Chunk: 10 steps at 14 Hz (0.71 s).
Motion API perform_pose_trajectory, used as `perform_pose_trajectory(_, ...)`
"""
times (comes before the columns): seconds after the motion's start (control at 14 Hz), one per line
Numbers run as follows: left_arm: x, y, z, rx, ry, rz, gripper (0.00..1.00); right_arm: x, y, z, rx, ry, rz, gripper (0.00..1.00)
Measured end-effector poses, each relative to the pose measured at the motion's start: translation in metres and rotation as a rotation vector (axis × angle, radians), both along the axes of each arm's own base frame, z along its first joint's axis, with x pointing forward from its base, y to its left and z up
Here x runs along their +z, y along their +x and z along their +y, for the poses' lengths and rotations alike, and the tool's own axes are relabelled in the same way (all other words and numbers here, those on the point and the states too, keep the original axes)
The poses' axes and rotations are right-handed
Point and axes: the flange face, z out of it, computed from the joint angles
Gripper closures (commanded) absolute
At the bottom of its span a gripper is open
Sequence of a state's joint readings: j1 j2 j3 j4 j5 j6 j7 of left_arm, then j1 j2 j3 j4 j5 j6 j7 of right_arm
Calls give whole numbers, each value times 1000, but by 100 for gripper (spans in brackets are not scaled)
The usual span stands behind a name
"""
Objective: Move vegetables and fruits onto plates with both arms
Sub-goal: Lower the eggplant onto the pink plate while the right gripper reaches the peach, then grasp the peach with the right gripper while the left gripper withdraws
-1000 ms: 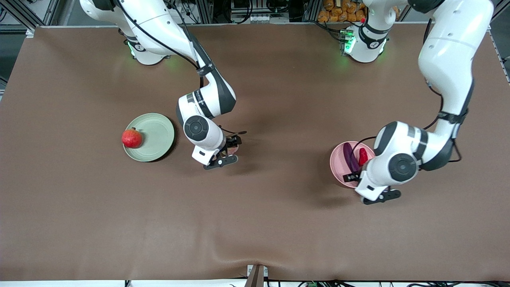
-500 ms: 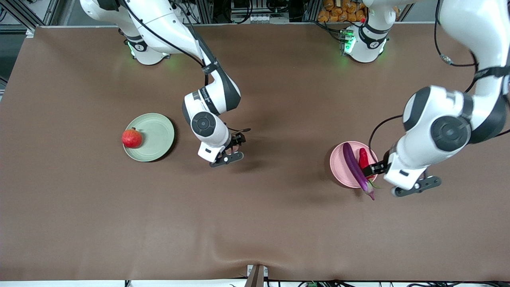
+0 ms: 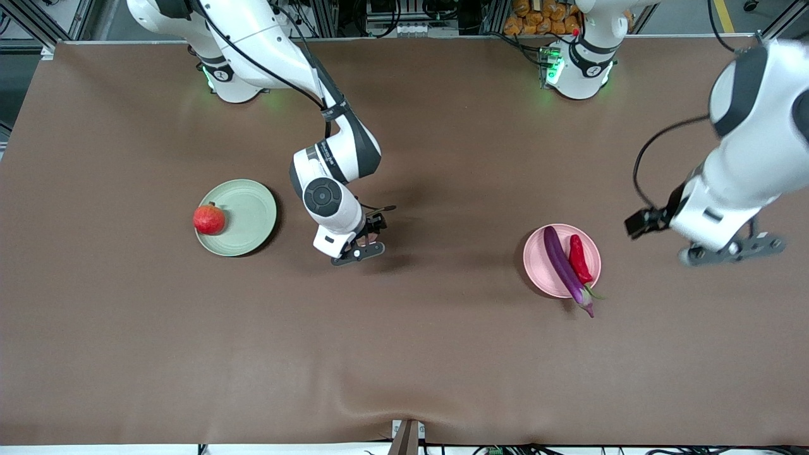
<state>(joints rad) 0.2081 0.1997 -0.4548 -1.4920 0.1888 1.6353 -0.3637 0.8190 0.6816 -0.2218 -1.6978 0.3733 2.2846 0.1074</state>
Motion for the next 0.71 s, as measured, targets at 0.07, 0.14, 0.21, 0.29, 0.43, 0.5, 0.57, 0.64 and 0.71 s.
perform_pose_trajectory(0.07,16,-10,-2,-10,-2,-1,0,0,1,-1,-4,-1,-1,62)
perform_pose_trajectory(0.14,29,-20,-4,-20,-7,-2,0,1,3,-5,-12,-5,-2,62)
perform_pose_trajectory(0.21,40,-28,-4,-29,-16,-2,0,4,8,-12,-26,-9,2,61)
perform_pose_trajectory(0.29,49,-34,0,-42,-29,0,0,13,15,-23,-45,-12,16,62)
perform_pose_trajectory(0.43,64,-46,12,-72,-35,17,0,51,39,-67,-86,1,49,62)
perform_pose_trajectory(0.5,70,-52,18,-73,-35,22,0,75,52,-99,-81,20,62,62)
perform_pose_trajectory(0.57,76,-57,23,-73,-45,28,0,97,64,-137,-70,41,77,62)
perform_pose_trajectory(0.64,79,-61,28,-69,-61,34,0,112,73,-178,-64,61,93,62)
perform_pose_trajectory(0.71,81,-63,32,-64,-73,36,0,118,76,-219,-60,80,113,62)
